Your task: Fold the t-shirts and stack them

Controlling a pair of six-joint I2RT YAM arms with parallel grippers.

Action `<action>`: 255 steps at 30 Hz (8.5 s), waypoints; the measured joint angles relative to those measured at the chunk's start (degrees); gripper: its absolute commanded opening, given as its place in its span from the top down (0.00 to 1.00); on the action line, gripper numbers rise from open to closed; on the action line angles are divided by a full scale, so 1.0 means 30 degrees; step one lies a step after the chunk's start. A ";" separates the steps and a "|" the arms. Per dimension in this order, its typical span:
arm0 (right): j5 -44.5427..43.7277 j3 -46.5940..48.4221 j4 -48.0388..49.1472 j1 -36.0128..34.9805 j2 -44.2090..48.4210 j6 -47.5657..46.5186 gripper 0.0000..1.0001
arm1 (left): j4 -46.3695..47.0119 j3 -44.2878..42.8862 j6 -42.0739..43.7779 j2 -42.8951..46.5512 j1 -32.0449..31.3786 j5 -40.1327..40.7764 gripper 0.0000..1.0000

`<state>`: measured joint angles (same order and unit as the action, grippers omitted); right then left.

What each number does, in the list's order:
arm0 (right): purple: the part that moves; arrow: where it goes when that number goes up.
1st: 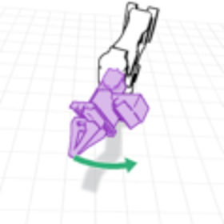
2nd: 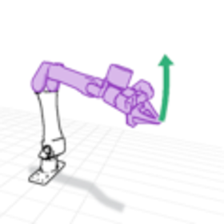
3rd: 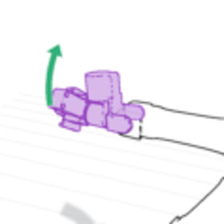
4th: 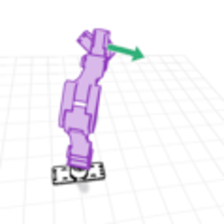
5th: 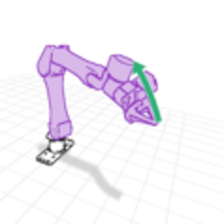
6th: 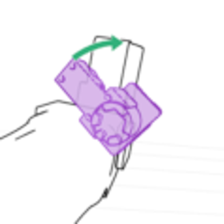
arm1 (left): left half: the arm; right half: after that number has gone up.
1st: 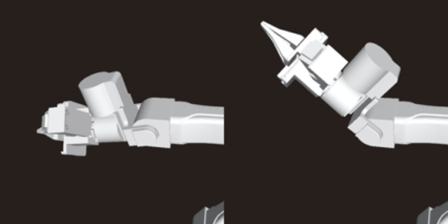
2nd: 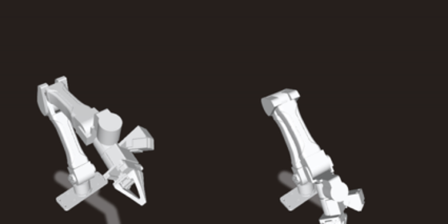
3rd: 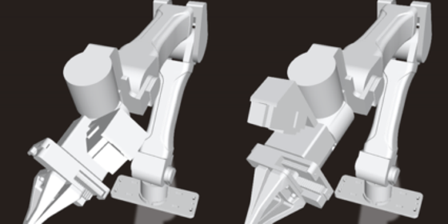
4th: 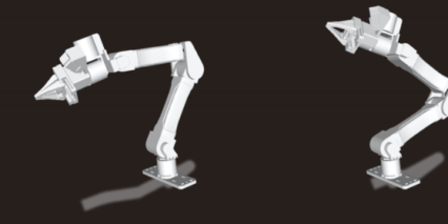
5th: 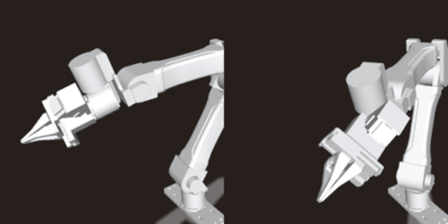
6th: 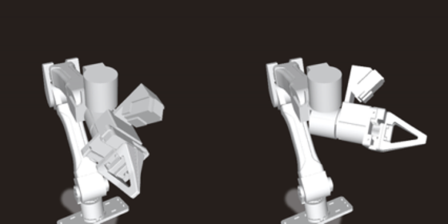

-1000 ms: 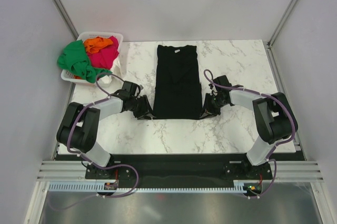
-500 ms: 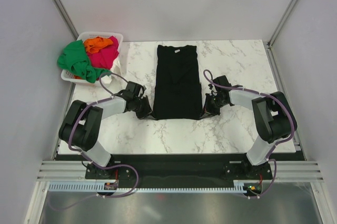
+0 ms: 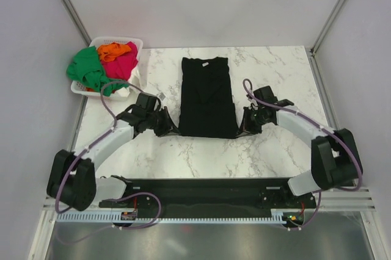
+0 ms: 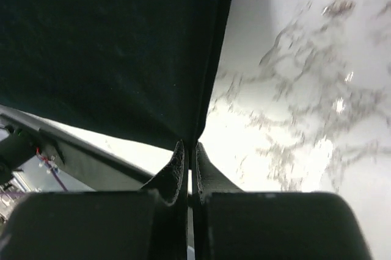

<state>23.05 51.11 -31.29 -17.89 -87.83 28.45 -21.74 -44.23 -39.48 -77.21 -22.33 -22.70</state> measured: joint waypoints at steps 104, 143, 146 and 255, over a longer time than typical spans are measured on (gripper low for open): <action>0.3490 0.2878 0.3060 0.1326 -0.5705 0.0903 0.32 | -0.4262 -0.8728 0.2623 -1.0491 -0.1384 0.1268 0.51; -0.0962 1.7566 -0.2914 0.3060 -1.4112 -0.2980 0.50 | -0.9850 -0.1406 0.3942 0.8830 -0.0641 0.6375 0.49; -0.0124 1.7471 -0.2186 0.3060 -1.4411 -0.2761 0.76 | -0.9551 -0.1129 0.3803 0.9435 -0.0641 0.6368 0.49; -0.4830 2.0043 0.3563 -0.5253 0.8837 1.4965 0.02 | -0.9282 -0.6455 0.3402 0.7817 -0.0641 1.1854 0.44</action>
<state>8.56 111.24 -20.60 -33.65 -61.32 73.34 -49.58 -63.59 -29.28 -53.76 -24.25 12.86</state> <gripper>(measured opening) 0.982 0.553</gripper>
